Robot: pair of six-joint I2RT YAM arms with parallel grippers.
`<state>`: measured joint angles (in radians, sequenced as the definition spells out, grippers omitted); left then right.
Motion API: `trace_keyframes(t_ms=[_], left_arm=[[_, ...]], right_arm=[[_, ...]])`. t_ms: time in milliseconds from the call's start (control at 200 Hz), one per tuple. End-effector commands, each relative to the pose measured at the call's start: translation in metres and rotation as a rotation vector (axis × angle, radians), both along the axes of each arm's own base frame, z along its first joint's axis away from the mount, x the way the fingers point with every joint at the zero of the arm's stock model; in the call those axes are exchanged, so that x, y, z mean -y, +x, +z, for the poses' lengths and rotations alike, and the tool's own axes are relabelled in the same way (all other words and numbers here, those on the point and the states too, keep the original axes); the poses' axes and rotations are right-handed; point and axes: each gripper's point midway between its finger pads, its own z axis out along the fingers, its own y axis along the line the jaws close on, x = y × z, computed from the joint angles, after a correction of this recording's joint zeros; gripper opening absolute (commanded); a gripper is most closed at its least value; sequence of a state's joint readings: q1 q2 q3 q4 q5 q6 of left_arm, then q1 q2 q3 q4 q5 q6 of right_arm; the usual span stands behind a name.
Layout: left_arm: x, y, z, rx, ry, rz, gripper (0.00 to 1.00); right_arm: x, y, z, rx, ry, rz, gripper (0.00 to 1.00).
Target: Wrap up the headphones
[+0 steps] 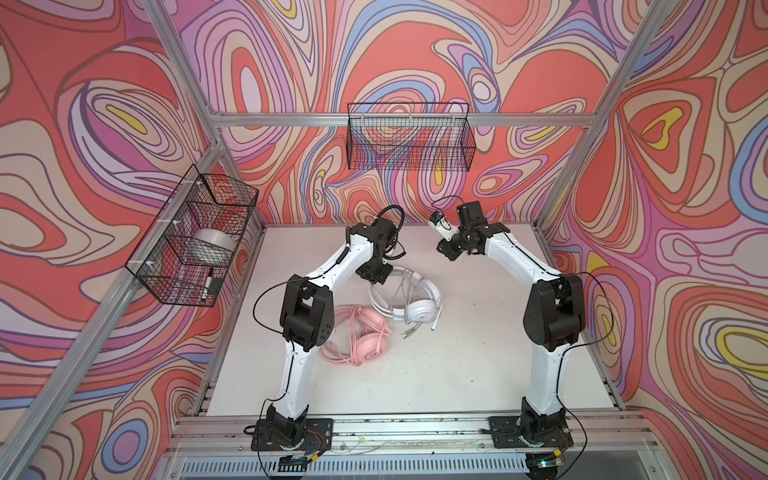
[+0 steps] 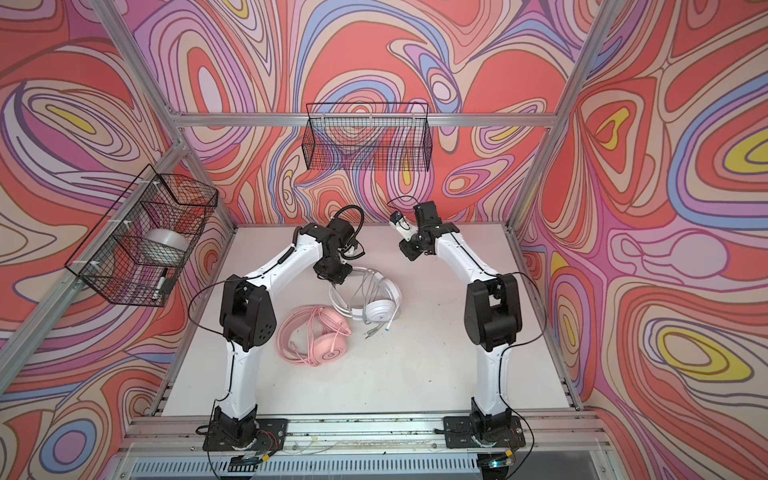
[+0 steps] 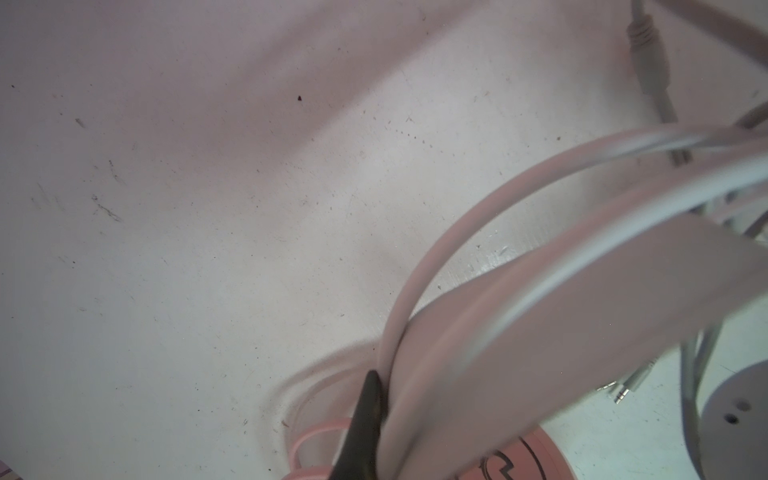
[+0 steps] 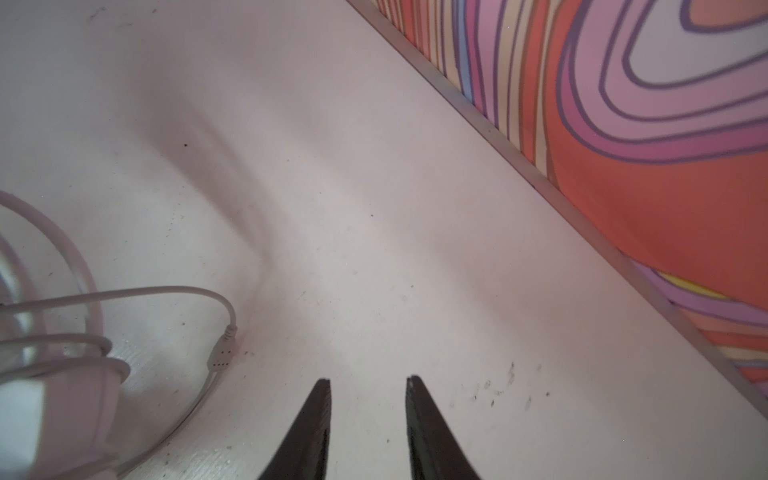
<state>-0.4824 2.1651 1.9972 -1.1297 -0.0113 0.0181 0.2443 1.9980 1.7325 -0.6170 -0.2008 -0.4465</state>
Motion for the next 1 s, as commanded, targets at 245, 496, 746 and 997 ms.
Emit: trace_keyframes(t_ms=[245,496,746,997], left_arm=[[0.001,0.019,0.012,0.018,-0.158,0.176,0.0],[0.0,0.025,-0.007,-0.015,-0.181,0.269,0.0],[-0.003,0.031,-0.021,-0.032,-0.179,0.333,0.0],[-0.008,0.038,-0.027,-0.031,-0.14,0.374,0.0]], right_arm=[[0.024,-0.062,0.03,-0.01,0.35,-0.412,0.61],[0.023,-0.12,0.011,-0.136,0.557,-0.559,0.62],[0.017,-0.183,-0.001,-0.043,0.585,-0.603,0.6],[-0.015,-0.235,-0.012,-0.004,0.531,-0.502,0.61]])
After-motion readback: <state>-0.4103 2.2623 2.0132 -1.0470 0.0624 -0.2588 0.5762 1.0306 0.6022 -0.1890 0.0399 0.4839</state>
